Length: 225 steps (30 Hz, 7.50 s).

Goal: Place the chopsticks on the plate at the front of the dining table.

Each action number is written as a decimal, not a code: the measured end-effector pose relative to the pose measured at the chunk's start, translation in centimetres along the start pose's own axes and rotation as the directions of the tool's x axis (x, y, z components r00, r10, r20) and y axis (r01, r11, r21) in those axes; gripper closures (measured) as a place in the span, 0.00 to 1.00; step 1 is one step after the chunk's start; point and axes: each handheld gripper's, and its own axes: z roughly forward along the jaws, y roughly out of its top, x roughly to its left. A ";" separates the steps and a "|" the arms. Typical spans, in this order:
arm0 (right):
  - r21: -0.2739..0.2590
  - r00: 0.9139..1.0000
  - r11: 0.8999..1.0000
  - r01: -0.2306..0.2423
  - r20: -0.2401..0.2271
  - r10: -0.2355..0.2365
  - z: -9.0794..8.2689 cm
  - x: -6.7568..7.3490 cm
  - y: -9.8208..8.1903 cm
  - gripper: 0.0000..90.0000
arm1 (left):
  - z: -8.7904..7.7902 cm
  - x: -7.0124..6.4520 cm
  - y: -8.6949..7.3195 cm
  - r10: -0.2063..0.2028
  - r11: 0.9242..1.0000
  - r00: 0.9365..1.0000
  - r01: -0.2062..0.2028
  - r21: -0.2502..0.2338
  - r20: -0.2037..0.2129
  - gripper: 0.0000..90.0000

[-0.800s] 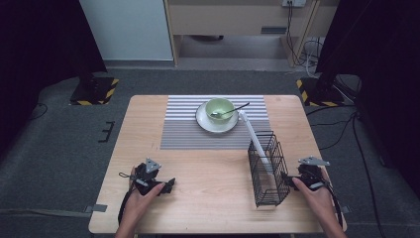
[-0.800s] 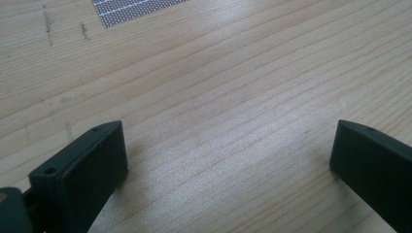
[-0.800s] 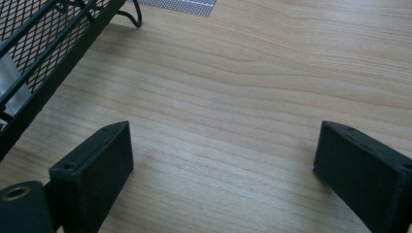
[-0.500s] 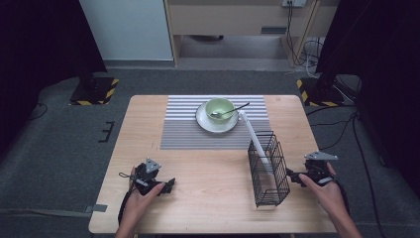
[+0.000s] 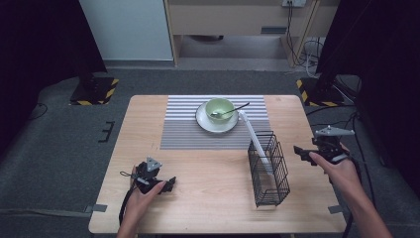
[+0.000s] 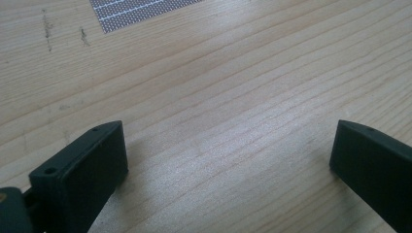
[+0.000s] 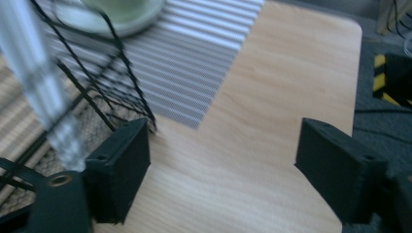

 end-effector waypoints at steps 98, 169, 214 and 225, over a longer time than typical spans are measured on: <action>-0.312 0.926 0.949 0.046 -0.342 -0.157 -2.1 8.7 15.4 0.93 | -4.2 -3.2 4.5 0.060 0.968 0.986 -0.020 -0.249 0.158 0.06; -0.417 0.788 0.898 -0.141 -0.596 -0.154 0.0 17.2 17.1 0.93 | -2.9 -9.4 12.1 0.148 0.909 0.859 0.077 -0.410 0.490 0.75; -0.405 0.778 0.900 -0.161 -0.614 -0.137 0.1 17.5 17.9 0.93 | -3.3 -9.6 11.7 0.177 0.895 0.861 0.061 -0.442 0.477 0.95; -0.409 0.778 0.900 -0.148 -0.610 -0.149 -0.2 17.2 17.7 0.92 | -3.6 -9.9 11.1 0.149 0.885 0.885 0.080 -0.459 0.441 0.96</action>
